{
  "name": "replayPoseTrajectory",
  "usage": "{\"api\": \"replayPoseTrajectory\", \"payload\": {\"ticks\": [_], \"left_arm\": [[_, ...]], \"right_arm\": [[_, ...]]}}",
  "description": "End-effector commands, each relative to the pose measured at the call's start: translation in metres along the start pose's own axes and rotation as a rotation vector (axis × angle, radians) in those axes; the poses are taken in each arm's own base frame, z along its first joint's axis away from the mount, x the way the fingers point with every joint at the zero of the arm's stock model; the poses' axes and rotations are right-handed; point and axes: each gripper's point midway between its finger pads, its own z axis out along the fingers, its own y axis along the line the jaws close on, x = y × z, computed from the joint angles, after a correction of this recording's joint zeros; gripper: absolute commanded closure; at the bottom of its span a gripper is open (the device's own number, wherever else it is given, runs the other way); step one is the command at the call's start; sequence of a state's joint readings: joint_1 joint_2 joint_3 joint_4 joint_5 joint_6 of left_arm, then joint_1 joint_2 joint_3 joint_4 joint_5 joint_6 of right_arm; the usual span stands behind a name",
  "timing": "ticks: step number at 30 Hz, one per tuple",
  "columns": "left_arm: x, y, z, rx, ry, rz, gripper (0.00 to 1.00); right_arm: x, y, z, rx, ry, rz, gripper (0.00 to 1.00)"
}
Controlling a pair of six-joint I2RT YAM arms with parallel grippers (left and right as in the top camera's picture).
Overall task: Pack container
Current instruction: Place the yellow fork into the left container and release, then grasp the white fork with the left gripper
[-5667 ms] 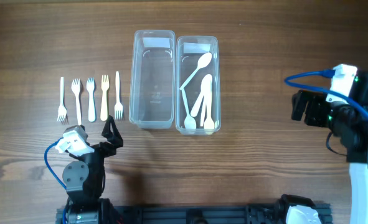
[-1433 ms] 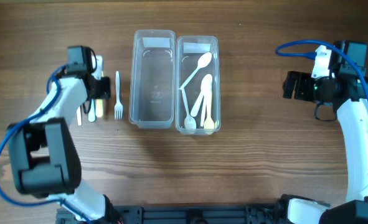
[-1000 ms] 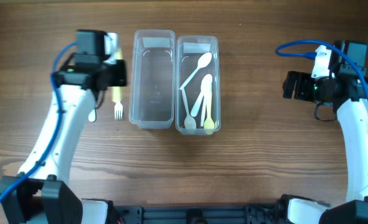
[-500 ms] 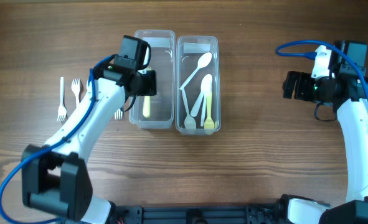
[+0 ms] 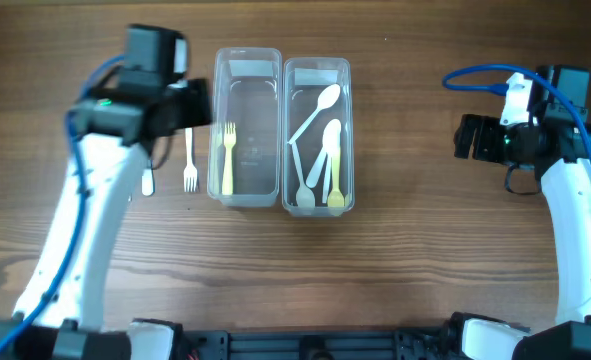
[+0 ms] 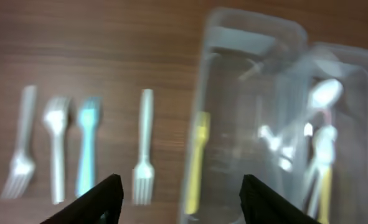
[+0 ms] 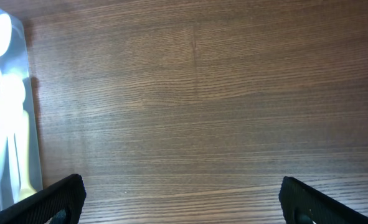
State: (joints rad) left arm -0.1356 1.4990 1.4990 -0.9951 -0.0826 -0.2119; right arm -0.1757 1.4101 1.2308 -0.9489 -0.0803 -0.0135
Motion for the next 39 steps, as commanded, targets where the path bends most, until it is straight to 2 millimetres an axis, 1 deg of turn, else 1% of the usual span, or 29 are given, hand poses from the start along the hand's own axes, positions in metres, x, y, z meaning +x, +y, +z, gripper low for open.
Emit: {"api": "replayPoseTrajectory", "payload": {"ticks": [1,3,6,7,10,11,12,14,15,20,24,27,35,39], "left_arm": [[0.002,0.054,0.007,-0.112,0.047,-0.104,0.38],[0.006,0.066,0.019,-0.083,0.096,-0.118,0.42],[0.012,0.063,0.04,0.018,0.163,-0.065,0.46],[0.015,0.064,0.051,0.03,0.189,-0.049,0.47],[0.023,0.065,0.075,0.041,0.243,-0.013,0.46],[0.026,0.063,0.088,0.052,0.268,-0.013,0.46],[0.032,0.061,0.105,0.074,0.303,0.005,0.46],[0.04,0.062,0.12,0.077,0.339,0.013,0.47],[0.048,0.062,0.132,0.081,0.375,0.024,0.48],[0.074,0.063,0.166,0.1,0.482,0.03,0.52],[0.089,0.06,0.182,0.12,0.535,0.02,0.57],[0.092,0.056,0.185,0.138,0.545,0.046,0.58],[0.1,0.026,0.193,0.16,0.534,0.115,0.54],[0.107,0.025,0.199,0.145,0.532,0.099,0.53]], "right_arm": [[0.001,-0.002,0.001,0.012,0.005,-0.011,0.0],[0.001,-0.002,0.001,0.012,0.005,-0.011,0.0],[0.001,-0.002,0.001,0.012,0.005,-0.011,0.0],[0.001,-0.002,0.001,0.012,0.005,-0.011,0.0],[0.001,-0.002,0.001,0.012,0.005,-0.011,0.0],[0.001,-0.002,0.001,0.012,0.005,-0.011,0.0],[0.001,-0.002,0.001,0.012,0.005,-0.011,0.0],[0.001,-0.002,0.001,0.012,0.005,-0.011,0.0],[0.001,-0.002,0.001,0.012,0.005,-0.011,0.0],[0.001,-0.002,0.001,0.012,0.005,-0.011,0.0],[0.001,-0.002,0.001,0.012,0.005,-0.011,0.0],[0.001,-0.002,0.001,0.012,0.005,-0.011,0.0],[0.001,-0.002,0.001,0.012,0.005,-0.011,0.0],[0.001,-0.002,0.001,0.012,0.005,-0.011,0.0]]}}
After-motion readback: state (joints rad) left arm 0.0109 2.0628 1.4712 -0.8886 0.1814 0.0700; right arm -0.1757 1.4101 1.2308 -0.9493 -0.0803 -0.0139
